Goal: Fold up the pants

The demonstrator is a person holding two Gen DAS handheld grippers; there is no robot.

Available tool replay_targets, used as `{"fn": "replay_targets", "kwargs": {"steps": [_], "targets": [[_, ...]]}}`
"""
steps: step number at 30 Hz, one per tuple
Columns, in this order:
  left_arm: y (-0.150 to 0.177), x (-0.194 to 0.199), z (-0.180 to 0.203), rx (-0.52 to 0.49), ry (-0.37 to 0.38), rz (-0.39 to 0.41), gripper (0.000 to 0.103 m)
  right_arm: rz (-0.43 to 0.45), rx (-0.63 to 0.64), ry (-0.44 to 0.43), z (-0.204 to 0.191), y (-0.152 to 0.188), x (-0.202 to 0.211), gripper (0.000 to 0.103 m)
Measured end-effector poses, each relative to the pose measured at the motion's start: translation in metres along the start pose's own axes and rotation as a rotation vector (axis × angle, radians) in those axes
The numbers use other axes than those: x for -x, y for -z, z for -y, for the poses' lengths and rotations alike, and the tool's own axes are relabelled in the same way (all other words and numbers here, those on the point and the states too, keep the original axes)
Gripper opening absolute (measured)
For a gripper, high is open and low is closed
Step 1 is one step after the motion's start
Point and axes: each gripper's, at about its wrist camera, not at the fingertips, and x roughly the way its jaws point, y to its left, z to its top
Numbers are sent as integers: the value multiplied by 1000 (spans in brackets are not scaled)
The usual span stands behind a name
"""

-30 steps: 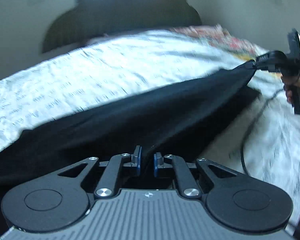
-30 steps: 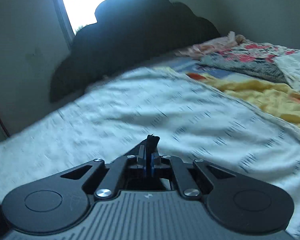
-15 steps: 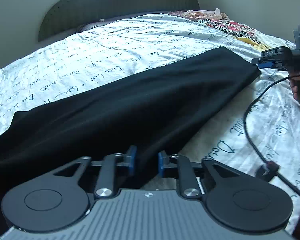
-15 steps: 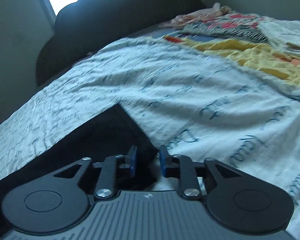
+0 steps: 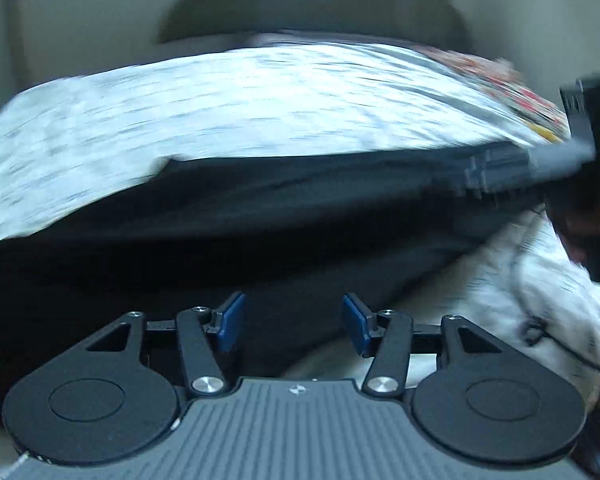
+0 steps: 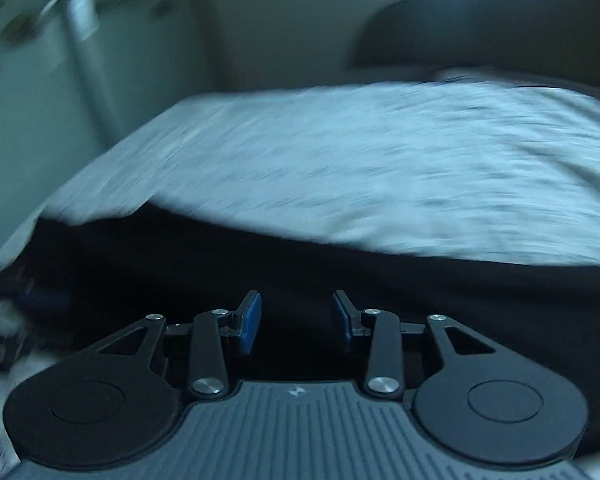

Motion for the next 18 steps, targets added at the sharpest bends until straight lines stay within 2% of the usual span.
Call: {"fn": "replay_targets", "kwargs": {"steps": [1,2,3,4,6,9,12,15,17,18], "targets": [[2,5,-15,33,-40,1,57,-65,61,-43,-16,-3,-20,41],[4,11,-33,72,-84,2,58,-128,126,-47,-30,-4,-39,50],[8,18,-51,116,-127,2,58,-175,198,-1,-44,-6,-55,53],[11,25,-69,159,-168,4,58,-182,270,69,-58,-11,-64,54],[19,41,-103,254,-255,9,59,-144,360,143,-85,-29,-68,54],[32,66,-149,388,-351,24,59,-54,389,66,-120,-61,-66,54],[50,90,-189,548,-354,41,59,11,432,-89,-168,-81,-75,54],[66,106,-217,678,-326,69,59,34,466,-248,-227,-83,-94,54],[73,111,-229,742,-280,74,59,51,560,-310,-269,-73,-104,54],[76,112,-232,760,-246,76,59,65,627,-303,-290,-66,-109,54]]}}
